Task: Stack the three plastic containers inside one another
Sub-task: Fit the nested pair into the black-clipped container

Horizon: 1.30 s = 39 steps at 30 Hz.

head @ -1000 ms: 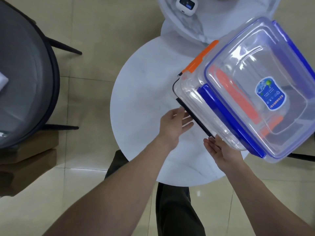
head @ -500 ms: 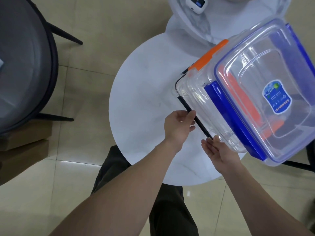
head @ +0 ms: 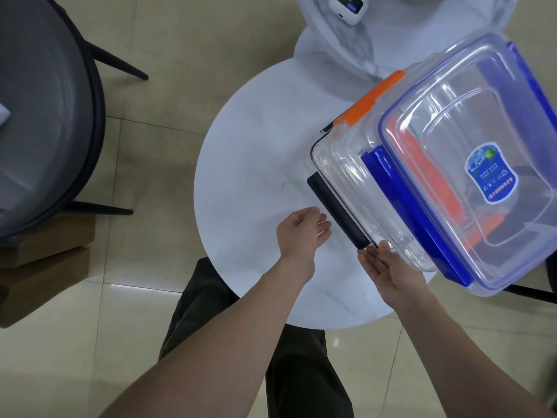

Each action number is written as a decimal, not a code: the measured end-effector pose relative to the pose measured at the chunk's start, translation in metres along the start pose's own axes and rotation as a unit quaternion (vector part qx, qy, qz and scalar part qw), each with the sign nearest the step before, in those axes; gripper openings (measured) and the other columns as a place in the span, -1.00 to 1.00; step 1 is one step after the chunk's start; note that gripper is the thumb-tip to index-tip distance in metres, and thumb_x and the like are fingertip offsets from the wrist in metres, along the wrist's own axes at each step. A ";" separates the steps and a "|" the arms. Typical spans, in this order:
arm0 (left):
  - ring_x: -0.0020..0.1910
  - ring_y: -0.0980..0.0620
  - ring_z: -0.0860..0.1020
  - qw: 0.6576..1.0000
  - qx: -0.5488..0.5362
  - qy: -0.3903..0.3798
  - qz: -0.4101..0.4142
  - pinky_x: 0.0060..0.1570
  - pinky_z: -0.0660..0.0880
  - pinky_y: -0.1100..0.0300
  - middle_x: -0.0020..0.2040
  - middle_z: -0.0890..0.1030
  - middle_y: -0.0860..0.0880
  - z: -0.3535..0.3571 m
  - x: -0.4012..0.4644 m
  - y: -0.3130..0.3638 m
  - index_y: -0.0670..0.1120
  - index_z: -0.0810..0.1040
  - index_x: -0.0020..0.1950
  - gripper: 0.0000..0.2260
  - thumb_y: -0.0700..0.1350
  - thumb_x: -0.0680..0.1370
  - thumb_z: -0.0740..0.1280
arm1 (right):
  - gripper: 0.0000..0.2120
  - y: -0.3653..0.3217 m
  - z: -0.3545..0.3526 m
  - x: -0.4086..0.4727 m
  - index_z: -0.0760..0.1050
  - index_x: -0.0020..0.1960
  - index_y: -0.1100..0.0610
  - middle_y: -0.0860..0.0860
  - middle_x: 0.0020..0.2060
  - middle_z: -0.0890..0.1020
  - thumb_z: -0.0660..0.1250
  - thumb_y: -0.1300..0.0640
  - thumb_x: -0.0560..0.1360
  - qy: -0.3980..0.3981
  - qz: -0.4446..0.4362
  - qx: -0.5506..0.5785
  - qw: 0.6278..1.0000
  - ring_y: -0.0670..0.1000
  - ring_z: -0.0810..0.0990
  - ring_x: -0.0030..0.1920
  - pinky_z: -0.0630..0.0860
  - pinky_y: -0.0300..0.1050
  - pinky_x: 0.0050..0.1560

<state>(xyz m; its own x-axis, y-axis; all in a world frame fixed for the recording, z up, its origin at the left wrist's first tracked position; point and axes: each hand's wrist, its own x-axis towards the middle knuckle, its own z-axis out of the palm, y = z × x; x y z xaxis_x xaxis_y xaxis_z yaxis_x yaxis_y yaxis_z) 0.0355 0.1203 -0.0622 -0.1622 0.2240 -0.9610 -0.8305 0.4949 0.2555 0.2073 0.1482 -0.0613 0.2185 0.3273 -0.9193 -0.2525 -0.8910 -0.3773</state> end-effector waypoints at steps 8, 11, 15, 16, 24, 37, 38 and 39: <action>0.08 -0.04 0.70 0.994 -0.093 0.038 -0.042 0.23 0.59 0.09 0.07 0.72 -0.12 0.023 -0.025 0.008 -0.16 0.63 0.06 -0.77 -0.06 0.65 0.24 | -0.79 0.001 -0.001 0.001 0.49 0.17 0.26 0.20 -0.04 0.64 0.35 0.18 0.58 -0.005 -0.012 -0.005 1.000 0.16 0.71 -0.08 0.67 -0.13 -0.32; 0.20 -0.02 0.63 0.994 -0.093 -0.002 -0.058 0.36 0.50 0.07 0.24 0.67 -0.09 0.023 -0.030 0.009 -0.13 0.60 0.28 -0.62 0.05 0.69 0.12 | -0.78 0.000 -0.001 -0.001 0.49 0.17 0.25 0.18 -0.06 0.66 0.35 0.16 0.58 -0.010 -0.015 -0.006 1.000 0.13 0.75 -0.14 0.67 -0.13 -0.32; 0.34 -0.08 0.57 0.991 -0.102 -0.048 -0.072 0.44 0.43 0.01 0.36 0.61 -0.13 0.020 -0.023 0.012 -0.16 0.52 0.41 -0.48 0.15 0.71 0.02 | -0.85 -0.001 -0.001 -0.001 0.52 0.01 0.27 0.16 -0.13 0.66 0.33 0.16 0.59 -0.020 -0.022 -0.026 0.999 0.05 0.76 -0.27 0.66 -0.17 -0.34; 0.35 -0.09 0.56 0.991 -0.097 -0.055 -0.072 0.43 0.43 0.00 0.36 0.61 -0.13 0.020 -0.021 0.012 -0.16 0.52 0.42 -0.47 0.16 0.70 0.02 | -0.86 -0.002 0.000 -0.001 0.52 -0.01 0.26 0.16 -0.15 0.65 0.33 0.17 0.59 -0.016 -0.023 -0.031 0.999 0.05 0.75 -0.28 0.66 -0.18 -0.34; 0.33 -0.08 0.56 0.993 -0.045 -0.086 -0.064 0.44 0.43 -0.01 0.29 0.62 -0.06 0.026 -0.013 0.015 -0.11 0.51 0.43 -0.49 0.18 0.70 0.02 | -0.81 -0.005 0.003 0.002 0.49 0.14 0.27 0.14 -0.16 0.63 0.32 0.17 0.60 0.001 -0.031 -0.081 0.996 0.06 0.69 -0.23 0.63 -0.23 -0.40; -0.09 -0.08 0.61 0.987 0.093 -0.011 0.127 0.07 0.64 -0.01 -0.07 0.64 -0.11 0.044 0.028 0.087 -0.10 0.61 -0.08 -0.94 -0.14 0.57 0.42 | -0.89 -0.007 -0.005 0.005 0.52 -0.10 0.24 0.13 -0.20 0.59 0.27 0.27 0.60 -0.042 -0.039 -0.075 0.996 -0.05 0.71 -0.39 0.65 -0.23 -0.34; -0.11 -0.08 0.63 0.982 0.118 -0.006 0.150 0.01 0.67 0.03 -0.06 0.66 -0.11 0.047 0.033 0.094 -0.11 0.63 -0.04 -0.95 -0.15 0.54 0.45 | -0.89 -0.007 -0.005 0.004 0.52 -0.09 0.24 0.13 -0.20 0.59 0.28 0.27 0.60 -0.043 -0.038 -0.072 0.996 -0.05 0.71 -0.39 0.65 -0.23 -0.34; -0.13 -0.07 0.66 0.974 0.153 0.000 0.169 -0.03 0.69 0.07 -0.06 0.69 -0.10 0.049 0.038 0.099 -0.12 0.66 0.00 -0.90 -0.15 0.51 0.48 | -0.90 -0.007 -0.005 0.004 0.52 -0.09 0.24 0.13 -0.19 0.60 0.28 0.27 0.60 -0.046 -0.038 -0.069 0.996 -0.05 0.71 -0.38 0.65 -0.23 -0.34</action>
<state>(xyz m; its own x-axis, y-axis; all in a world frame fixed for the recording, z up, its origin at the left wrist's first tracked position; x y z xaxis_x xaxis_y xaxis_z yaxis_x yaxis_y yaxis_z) -0.0265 0.2183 -0.0681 -0.3992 0.4180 -0.8160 -0.5323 0.6190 0.5775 0.2151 0.1545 -0.0620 0.1436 0.4170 -0.8975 -0.1060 -0.8952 -0.4329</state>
